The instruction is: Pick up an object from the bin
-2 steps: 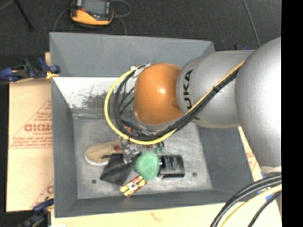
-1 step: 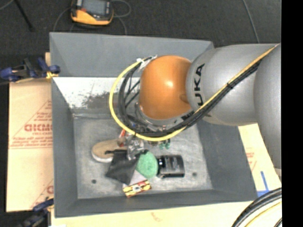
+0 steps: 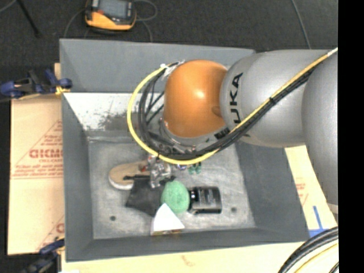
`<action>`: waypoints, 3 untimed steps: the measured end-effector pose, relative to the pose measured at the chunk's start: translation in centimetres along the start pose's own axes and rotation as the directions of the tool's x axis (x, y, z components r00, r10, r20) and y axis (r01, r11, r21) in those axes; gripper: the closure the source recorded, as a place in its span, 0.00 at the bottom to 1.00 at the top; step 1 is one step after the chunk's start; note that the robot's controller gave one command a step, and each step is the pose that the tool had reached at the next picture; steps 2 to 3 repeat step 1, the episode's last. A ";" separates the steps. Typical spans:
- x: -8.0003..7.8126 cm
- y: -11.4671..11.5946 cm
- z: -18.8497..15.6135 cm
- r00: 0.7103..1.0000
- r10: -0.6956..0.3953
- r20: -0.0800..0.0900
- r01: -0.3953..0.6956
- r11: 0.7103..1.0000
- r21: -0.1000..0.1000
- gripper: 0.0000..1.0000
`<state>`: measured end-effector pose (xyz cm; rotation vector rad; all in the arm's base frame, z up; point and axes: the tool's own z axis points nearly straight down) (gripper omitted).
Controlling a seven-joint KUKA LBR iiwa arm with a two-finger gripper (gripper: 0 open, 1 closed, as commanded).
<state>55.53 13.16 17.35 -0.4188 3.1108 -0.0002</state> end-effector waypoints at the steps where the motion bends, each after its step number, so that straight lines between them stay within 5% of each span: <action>1: -0.6 0.5 -3.8 0.999 -0.036 -0.005 0.036 0.999 0.000 1.00; 3: -0.6 0.5 -3.8 0.999 -0.036 -0.005 0.036 0.999 0.000 1.00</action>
Offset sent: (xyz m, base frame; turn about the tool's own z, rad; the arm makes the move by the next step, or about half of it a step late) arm 0.0052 -0.0020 0.0337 -0.1027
